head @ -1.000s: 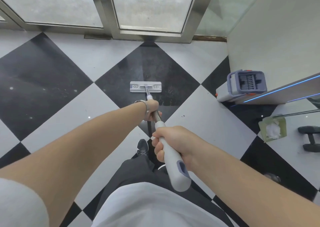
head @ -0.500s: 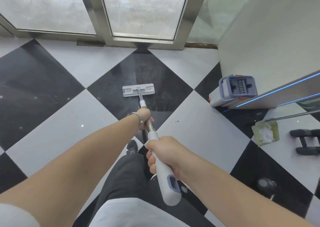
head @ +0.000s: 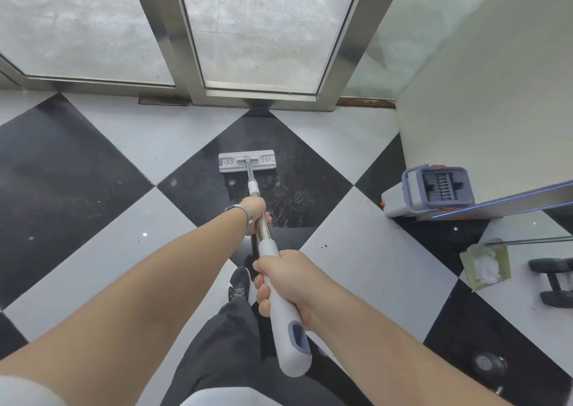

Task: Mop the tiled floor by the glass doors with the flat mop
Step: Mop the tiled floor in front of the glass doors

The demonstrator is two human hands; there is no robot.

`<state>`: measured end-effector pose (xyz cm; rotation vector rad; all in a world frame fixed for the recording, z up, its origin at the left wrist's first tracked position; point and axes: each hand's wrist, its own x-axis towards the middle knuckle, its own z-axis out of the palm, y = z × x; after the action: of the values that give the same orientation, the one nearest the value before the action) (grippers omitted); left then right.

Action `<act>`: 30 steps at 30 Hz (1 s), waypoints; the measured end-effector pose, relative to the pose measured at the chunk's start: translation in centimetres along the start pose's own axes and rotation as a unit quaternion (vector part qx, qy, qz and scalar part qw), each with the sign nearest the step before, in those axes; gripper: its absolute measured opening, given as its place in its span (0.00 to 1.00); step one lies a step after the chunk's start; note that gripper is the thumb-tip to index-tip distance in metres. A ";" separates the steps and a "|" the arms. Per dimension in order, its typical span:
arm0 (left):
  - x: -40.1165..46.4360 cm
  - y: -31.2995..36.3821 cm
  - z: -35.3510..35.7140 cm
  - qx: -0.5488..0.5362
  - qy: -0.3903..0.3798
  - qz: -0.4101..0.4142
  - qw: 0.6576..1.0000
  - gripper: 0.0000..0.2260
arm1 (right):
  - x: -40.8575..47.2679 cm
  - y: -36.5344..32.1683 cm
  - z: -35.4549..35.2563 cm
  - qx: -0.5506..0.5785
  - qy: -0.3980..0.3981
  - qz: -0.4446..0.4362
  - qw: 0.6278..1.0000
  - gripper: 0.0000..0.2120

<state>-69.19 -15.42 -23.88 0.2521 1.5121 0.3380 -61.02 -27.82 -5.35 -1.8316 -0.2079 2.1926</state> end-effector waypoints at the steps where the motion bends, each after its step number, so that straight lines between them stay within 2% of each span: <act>1: 0.5 1.3 -0.3 -0.001 0.001 -0.004 1.000 0.18 | 0.6 -1.2 0.4 0.005 0.000 -0.001 1.000 0.03; 10: 4.3 11.5 -2.5 0.016 -0.002 0.011 1.000 0.17 | 5.3 -10.7 4.0 0.038 0.002 -0.003 0.999 0.04; 18: 7.7 17.5 -3.2 0.043 0.001 0.015 0.999 0.18 | 8.5 -16.3 5.2 0.059 -0.012 -0.011 0.998 0.03; 24: 9.6 20.1 -4.3 0.082 0.006 0.019 0.996 0.17 | 10.7 -18.0 6.6 0.062 -0.012 -0.020 0.998 0.03; 30: 10.6 19.6 -5.4 0.114 0.019 0.017 0.993 0.16 | 11.5 -16.7 7.8 0.080 -0.011 -0.014 0.997 0.03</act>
<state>-75.47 6.42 -26.75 0.4545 1.5867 0.1978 -68.49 -7.91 -9.98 -1.7086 -0.0610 2.1448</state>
